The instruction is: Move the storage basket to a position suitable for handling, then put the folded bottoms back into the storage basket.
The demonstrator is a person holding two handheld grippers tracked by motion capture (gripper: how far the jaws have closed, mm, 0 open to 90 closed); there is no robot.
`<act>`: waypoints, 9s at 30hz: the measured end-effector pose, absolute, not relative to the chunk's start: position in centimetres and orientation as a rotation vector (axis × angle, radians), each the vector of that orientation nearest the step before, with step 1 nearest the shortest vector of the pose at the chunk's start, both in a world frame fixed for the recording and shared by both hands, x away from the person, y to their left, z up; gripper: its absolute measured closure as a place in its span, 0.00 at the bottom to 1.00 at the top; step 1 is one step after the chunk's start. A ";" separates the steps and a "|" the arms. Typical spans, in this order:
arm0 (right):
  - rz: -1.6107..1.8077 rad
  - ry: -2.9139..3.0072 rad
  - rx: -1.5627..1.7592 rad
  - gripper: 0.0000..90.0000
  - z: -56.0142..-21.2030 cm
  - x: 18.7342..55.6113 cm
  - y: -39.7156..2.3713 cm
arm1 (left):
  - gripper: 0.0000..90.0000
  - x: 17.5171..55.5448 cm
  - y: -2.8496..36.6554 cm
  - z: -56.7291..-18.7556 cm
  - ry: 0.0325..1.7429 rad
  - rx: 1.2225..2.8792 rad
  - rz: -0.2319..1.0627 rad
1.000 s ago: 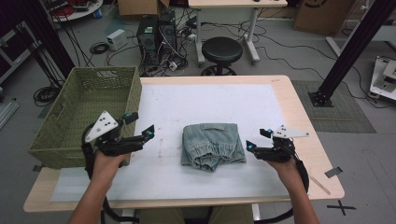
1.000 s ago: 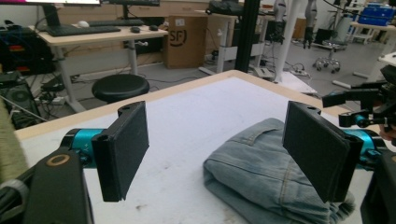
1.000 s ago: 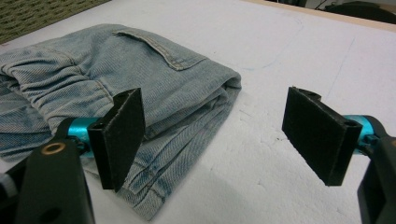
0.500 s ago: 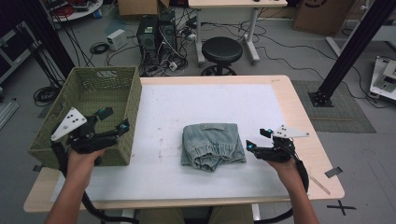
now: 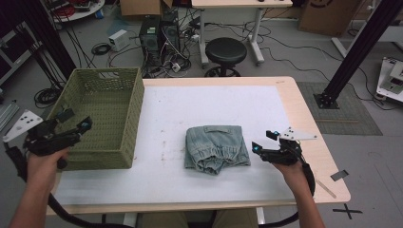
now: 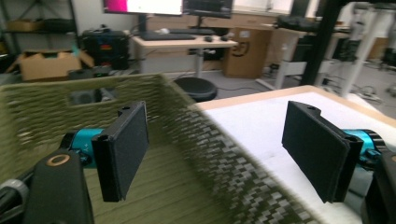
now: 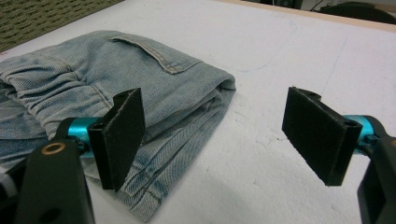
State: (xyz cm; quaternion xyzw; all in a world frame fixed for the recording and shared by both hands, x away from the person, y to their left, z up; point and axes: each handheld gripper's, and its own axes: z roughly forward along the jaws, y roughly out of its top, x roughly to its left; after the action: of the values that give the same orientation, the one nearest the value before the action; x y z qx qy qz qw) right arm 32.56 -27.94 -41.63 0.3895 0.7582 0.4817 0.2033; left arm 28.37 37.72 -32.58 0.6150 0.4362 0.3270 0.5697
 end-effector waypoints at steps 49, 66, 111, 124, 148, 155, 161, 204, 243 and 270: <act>1.289 2.097 1.179 0.24 -42.7 33.0 -28.2 | 0.30 33.0 50.4 -37.8 1.281 1.598 0.791; 1.295 2.090 1.196 0.24 -42.7 33.1 -28.2 | 0.37 34.4 49.7 -38.8 1.208 1.679 0.675; 1.307 2.102 1.208 0.24 -42.9 33.2 -28.0 | 0.37 34.7 48.2 -38.3 1.225 1.572 0.684; 1.319 2.102 1.193 0.24 -42.7 33.0 -28.1 | 0.25 31.9 48.0 -35.0 1.245 1.435 0.759; 1.340 2.133 1.150 0.24 -42.3 33.0 -28.0 | 0.26 30.6 36.9 -31.2 1.072 1.474 0.739; 1.341 2.128 1.138 0.24 -42.1 33.0 -28.2 | 0.26 31.1 33.2 -31.6 1.081 1.497 0.731; 1.336 2.134 1.127 0.24 -42.0 33.0 -28.2 | 0.26 31.2 29.8 -32.2 1.054 1.529 0.729; 1.330 2.152 1.084 0.24 -41.4 32.5 -28.6 | 0.26 32.4 12.8 -36.4 0.872 1.624 0.564; 1.340 2.135 1.106 0.24 -41.5 31.5 -29.5 | 0.26 34.8 8.9 -44.1 1.103 1.813 0.414; 1.332 2.156 1.097 0.24 -41.5 31.9 -28.8 | 0.49 35.5 8.1 -45.5 1.158 1.849 0.215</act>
State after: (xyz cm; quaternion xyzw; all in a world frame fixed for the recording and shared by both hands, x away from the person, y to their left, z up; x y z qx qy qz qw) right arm 31.90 -28.75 -41.49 0.3900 0.7666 0.4738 0.1890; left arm 35.54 8.12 -45.48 0.7503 0.4697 0.0874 0.4569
